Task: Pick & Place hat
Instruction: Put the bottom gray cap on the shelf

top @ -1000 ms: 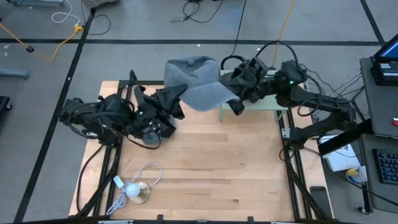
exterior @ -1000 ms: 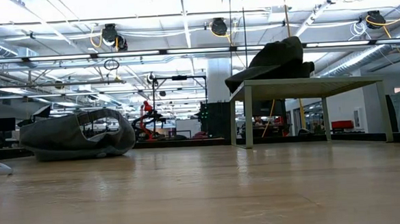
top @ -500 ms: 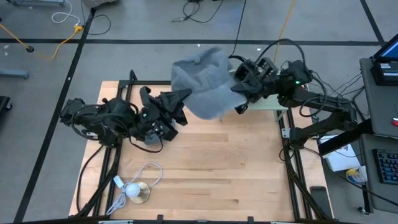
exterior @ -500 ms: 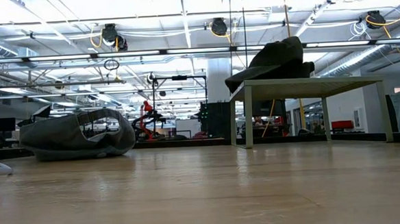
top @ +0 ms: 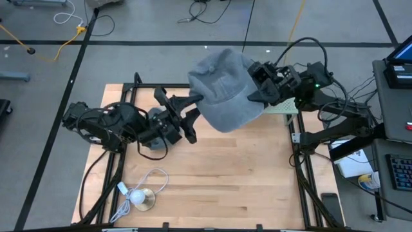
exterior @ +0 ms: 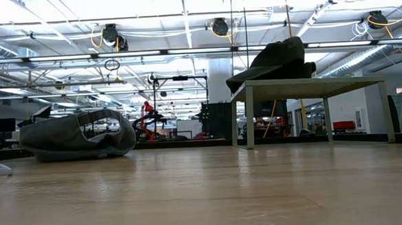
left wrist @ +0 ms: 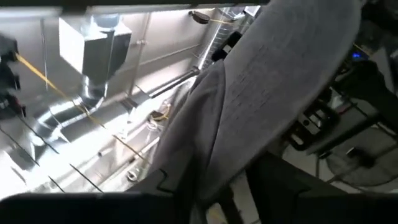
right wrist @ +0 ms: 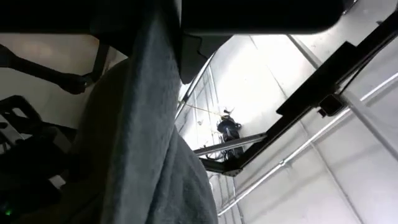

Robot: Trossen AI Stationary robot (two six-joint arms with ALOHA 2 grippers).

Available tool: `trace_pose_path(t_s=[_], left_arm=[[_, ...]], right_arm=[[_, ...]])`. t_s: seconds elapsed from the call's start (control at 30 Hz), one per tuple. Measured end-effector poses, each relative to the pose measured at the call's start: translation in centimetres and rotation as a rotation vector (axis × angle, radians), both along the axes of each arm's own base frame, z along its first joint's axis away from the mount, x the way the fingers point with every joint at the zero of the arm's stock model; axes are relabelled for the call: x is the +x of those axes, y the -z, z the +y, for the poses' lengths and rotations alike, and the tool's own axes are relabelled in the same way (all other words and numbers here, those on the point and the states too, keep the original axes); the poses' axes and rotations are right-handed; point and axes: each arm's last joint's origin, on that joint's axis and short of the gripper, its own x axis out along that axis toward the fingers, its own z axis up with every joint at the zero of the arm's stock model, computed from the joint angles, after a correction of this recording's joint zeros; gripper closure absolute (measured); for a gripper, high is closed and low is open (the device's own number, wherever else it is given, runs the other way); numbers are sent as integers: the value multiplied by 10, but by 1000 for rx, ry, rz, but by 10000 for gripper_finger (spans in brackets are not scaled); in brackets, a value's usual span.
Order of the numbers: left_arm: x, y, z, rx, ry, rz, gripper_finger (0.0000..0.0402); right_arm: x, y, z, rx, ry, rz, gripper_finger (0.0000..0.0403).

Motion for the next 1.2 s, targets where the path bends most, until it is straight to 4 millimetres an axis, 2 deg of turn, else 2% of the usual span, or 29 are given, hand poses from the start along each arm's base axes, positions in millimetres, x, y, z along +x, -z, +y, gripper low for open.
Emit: trace_pose_path(t_s=[0.23,0.37,0.5,0.67,0.9,1.07,1.2], left_arm=[[-3,-3,-4,-79,39,-54,194],[-5,-4,-3,-243,32,-117,163],[-5,-2,-1,-442,69,-195,147],[-3,0,3,-693,173,-300,147],[0,2,16,-1030,394,-375,164],[5,4,31,-1229,647,-321,177],[9,7,42,-1327,741,-263,185]], right_arm=[[-8,-4,-6,-9,32,-30,398],[-17,-8,-13,-54,56,-63,398],[-25,-10,-19,-197,95,-126,398],[-29,-8,-26,-456,138,-226,398],[-32,-6,-27,-760,172,-410,398],[-31,-4,-27,-899,228,-507,398],[-29,0,-28,-944,246,-512,398]])
